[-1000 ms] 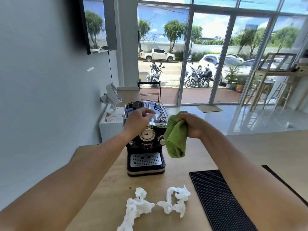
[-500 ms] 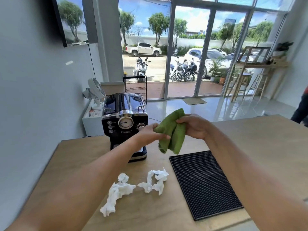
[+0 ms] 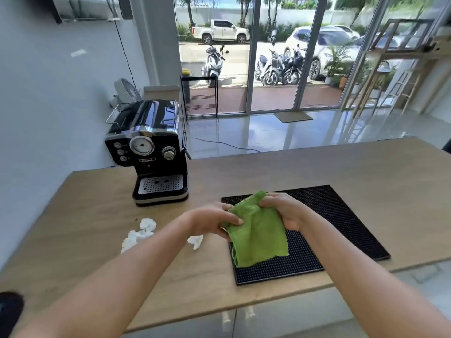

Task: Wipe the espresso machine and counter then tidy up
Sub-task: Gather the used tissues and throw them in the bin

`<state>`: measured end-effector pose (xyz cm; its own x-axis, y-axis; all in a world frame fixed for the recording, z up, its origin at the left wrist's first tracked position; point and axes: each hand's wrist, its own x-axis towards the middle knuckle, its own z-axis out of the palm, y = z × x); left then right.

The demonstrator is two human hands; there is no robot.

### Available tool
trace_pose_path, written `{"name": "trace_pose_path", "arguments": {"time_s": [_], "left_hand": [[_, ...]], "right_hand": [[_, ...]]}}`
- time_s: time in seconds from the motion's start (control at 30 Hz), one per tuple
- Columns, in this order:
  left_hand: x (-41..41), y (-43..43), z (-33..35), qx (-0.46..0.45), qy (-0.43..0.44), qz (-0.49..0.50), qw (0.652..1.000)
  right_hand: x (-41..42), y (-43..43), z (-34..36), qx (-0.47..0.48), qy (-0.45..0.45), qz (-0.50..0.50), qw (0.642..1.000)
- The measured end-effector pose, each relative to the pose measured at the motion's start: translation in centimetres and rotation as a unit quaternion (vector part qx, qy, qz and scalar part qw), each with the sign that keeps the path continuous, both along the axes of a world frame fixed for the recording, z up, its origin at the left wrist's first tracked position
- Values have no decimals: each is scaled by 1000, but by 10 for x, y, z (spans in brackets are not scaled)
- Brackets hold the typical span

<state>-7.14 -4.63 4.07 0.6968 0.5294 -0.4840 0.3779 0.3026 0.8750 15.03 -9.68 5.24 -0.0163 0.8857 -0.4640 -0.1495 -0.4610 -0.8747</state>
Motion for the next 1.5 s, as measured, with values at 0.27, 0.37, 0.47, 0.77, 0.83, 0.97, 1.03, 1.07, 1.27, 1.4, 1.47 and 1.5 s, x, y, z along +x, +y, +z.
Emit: {"name": "trace_pose_path", "arguments": {"time_s": [0.27, 0.37, 0.47, 0.77, 0.83, 0.97, 1.03, 1.07, 1.27, 1.4, 1.47, 1.5], "left_hand": [[48, -25, -67, 5, 93, 169, 981], [65, -23, -84, 129, 150, 260, 945], [72, -24, -85, 258, 244, 248, 901], [31, -13, -89, 387, 324, 199, 840], [4, -7, -83, 449, 363, 212, 788], [-75, 5, -71, 438, 468, 224, 734], [-110, 10, -68, 377, 536, 165, 737], [-125, 11, -67, 345, 560, 125, 743], [-168, 22, -57, 254, 581, 2, 773], [-180, 33, -74, 219, 549, 25, 806], [-184, 32, -82, 246, 548, 51, 798], [-185, 30, -83, 263, 543, 66, 794]], "right_hand": [[30, -20, -82, -23, -193, -27, 981], [30, -16, -94, 23, -356, -40, 933], [28, -8, -100, 41, -430, -12, 902], [-5, 21, -106, 100, -645, 61, 755], [-25, 28, -99, 140, -640, 63, 753], [-86, 44, -88, 194, -624, 153, 741], [-113, 49, -91, 189, -618, 261, 717], [-125, 53, -94, 184, -613, 312, 702], [-189, 74, -87, 162, -576, 436, 673], [-213, 88, -87, 147, -608, 428, 652], [-222, 90, -91, 134, -619, 413, 655], [-226, 91, -94, 135, -619, 403, 660]]}}
